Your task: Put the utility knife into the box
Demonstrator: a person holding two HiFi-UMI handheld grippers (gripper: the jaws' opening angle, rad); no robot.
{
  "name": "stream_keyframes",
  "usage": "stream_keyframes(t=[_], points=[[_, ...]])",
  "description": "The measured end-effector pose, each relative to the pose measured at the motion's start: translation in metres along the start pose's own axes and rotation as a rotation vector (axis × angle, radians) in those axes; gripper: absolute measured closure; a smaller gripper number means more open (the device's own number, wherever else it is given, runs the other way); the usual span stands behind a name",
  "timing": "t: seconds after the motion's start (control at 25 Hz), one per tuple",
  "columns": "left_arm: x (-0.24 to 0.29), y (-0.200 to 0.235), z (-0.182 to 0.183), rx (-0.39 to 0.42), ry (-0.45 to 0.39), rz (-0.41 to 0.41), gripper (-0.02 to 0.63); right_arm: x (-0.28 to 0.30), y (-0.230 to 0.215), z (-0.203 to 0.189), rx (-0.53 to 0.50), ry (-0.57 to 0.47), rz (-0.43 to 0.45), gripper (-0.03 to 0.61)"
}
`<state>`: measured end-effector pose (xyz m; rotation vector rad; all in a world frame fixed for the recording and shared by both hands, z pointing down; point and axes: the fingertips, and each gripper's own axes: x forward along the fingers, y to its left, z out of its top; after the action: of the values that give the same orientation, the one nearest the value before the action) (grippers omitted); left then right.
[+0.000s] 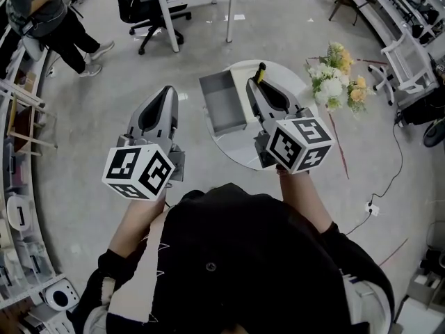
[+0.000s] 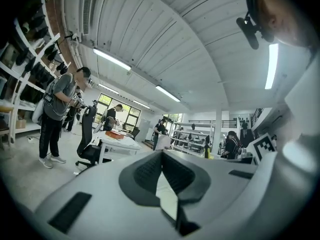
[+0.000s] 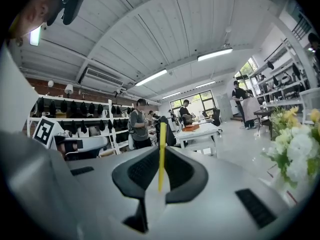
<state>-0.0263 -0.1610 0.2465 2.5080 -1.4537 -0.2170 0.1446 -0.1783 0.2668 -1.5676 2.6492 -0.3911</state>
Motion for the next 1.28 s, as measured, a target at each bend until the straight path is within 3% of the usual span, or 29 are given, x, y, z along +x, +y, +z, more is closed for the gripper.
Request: stream_keyframes(t=[0.32,0.84,1.28], points=[[0.001,0.017,-0.007,-0.069,-0.025,0.021,0.603,0.007,-0.006,-0.024,0.051,0.058,0.023,0.538],[0.017,0.052,-0.045,-0.055,0.069,0.037,0.603,0.034,-0.032,-0.079,0.064,0.218,-0.039,0.538],[0.031,0.088,-0.064,-0.094,0.119,0.038,0.603,0.062,-0.054,-0.158,0.131,0.401,-0.114,0.538]])
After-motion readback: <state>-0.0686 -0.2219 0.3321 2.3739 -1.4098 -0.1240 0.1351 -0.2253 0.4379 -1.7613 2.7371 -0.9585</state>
